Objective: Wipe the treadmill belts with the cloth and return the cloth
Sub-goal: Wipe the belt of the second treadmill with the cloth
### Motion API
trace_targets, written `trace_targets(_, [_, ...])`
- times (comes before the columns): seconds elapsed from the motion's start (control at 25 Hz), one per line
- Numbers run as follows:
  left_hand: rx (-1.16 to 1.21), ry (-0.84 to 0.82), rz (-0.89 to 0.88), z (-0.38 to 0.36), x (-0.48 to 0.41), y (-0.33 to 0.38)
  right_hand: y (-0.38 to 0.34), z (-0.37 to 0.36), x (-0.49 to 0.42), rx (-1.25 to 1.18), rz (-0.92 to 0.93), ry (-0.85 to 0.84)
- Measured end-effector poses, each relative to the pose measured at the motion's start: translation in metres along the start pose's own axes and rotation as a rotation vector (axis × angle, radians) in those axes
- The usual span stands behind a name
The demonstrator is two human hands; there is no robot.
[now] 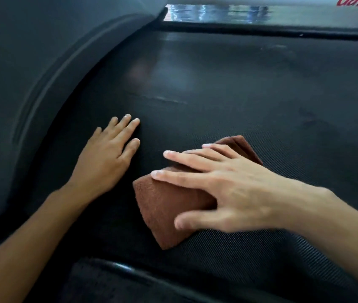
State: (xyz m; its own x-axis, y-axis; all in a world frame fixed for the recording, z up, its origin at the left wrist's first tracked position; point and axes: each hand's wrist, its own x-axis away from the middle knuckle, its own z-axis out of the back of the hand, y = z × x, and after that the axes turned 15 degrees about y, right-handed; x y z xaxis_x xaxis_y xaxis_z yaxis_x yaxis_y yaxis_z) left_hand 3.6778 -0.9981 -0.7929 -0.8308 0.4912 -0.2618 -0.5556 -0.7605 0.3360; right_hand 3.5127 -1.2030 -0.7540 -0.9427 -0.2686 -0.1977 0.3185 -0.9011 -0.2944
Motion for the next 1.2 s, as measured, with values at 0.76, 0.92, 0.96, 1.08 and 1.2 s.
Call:
trace_targets(0.76, [-0.084, -0.037, -0.022, -0.035, -0.06, 0.046, 0.02, -0.014, 0.028, 0.316, -0.406, 0.377])
trace_targets(0.92, [-0.079, -0.014, -0.018, -0.051, -0.087, 0.064, 0.007, -0.021, 0.051, 0.232, -0.072, 0.275])
trace_targets(0.96, [-0.084, -0.014, -0.024, -0.055, -0.093, 0.07, 0.024, -0.016, 0.049, 0.243, -0.081, 0.308])
trace_targets(1.08, [-0.106, -0.025, -0.072, -0.068, -0.108, 0.09, 0.098, 0.011, 0.023, 0.293, -0.639, 0.395])
trace_targets(1.2, [-0.102, -0.04, -0.106, -0.08, -0.124, 0.102, 0.104, 0.011, 0.033, 0.344, -0.623, 0.405])
